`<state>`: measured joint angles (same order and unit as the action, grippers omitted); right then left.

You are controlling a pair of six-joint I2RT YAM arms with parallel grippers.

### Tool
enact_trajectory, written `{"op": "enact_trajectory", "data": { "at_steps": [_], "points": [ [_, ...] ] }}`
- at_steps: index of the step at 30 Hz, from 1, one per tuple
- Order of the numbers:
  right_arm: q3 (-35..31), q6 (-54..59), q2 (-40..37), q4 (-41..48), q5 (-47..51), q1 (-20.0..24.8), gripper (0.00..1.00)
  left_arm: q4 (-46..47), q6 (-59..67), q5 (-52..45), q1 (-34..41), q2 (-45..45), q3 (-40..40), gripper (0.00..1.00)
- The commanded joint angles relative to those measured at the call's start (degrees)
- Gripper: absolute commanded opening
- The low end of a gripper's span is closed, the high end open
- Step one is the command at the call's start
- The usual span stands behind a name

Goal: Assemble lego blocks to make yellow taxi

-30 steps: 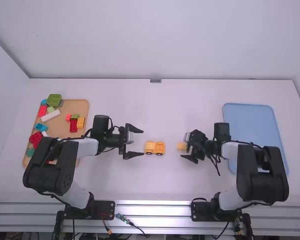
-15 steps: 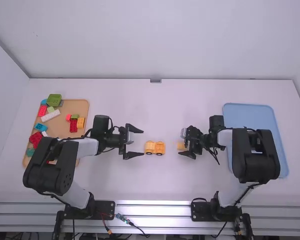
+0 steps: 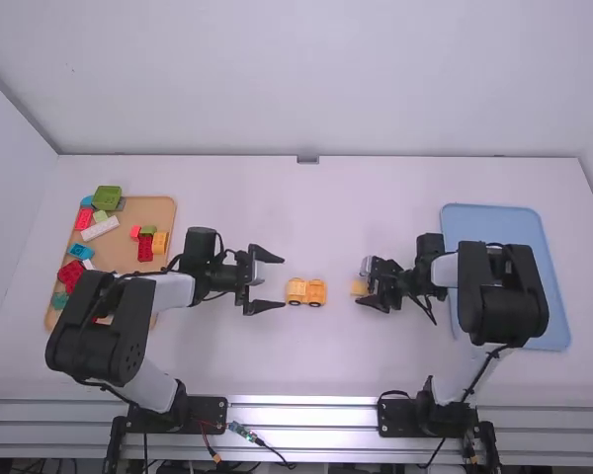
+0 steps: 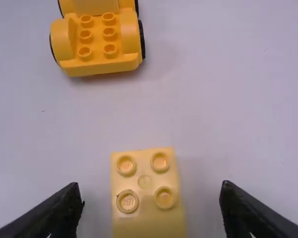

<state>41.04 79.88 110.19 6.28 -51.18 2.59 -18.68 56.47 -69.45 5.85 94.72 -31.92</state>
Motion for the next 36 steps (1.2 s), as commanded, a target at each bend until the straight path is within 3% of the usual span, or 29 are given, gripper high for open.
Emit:
{"op": "enact_trajectory", "data": {
  "at_steps": [1, 7, 9, 13, 18, 24, 31, 36],
  "points": [
    [1.03, 0.09, 0.81, 0.2, -0.9, -0.02, 0.64, 0.2, 0.39, -1.51, 0.52, 0.76, -0.63, 0.99],
    [1.01, -0.04, 0.81, 0.2, -1.01, 0.04, 0.38, 0.24, 0.39, -1.51, 0.52, 0.76, -0.63, 0.99],
    [1.01, -0.39, 0.81, 0.22, -0.55, 0.04, 0.35, 0.24, 0.39, -1.51, 0.52, 0.76, -0.63, 0.99],
    [1.01, -0.55, 0.81, 0.46, 0.0, -0.02, 0.19, 0.26, 0.39, -1.49, 0.55, 0.76, -0.63, 0.99],
    [1.25, -0.5, 0.52, 1.36, -2.99, 0.04, 0.15, 0.22, 0.39, 3.78, 1.2, 1.03, -0.63, 0.99],
    [4.44, -0.28, -1.62, 10.49, -2.86, -0.11, 0.15, -4.35, 0.81, 7.26, 5.62, 5.03, -0.66, 0.99],
    [5.77, -0.31, -6.23, 15.91, -3.37, -4.09, 0.15, -8.33, -0.33, 10.6, 8.39, 12.2, -3.58, 0.99],
    [5.49, -0.33, -9.31, 16.59, -4.48, -7.43, 0.14, -8.07, -2.21, 7.21, 8.68, 17.97, -7.85, 0.99]
  ]
}}
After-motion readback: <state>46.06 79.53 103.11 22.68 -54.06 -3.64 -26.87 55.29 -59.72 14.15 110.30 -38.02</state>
